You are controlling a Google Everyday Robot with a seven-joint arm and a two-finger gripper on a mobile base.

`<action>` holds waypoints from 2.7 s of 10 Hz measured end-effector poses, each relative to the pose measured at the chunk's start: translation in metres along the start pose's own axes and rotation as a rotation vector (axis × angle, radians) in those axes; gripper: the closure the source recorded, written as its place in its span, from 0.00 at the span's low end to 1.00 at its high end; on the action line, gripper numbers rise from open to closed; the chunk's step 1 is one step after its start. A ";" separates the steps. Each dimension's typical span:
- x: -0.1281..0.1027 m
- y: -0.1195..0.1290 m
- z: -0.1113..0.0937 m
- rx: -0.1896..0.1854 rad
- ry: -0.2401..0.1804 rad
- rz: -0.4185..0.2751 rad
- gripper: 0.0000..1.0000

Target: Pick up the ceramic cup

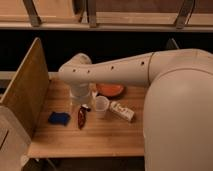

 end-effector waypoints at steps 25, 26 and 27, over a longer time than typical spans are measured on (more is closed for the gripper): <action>-0.024 -0.077 0.002 0.128 -0.064 0.089 0.35; -0.028 -0.082 0.002 0.109 -0.081 0.093 0.35; -0.031 -0.082 0.006 0.084 -0.093 0.082 0.35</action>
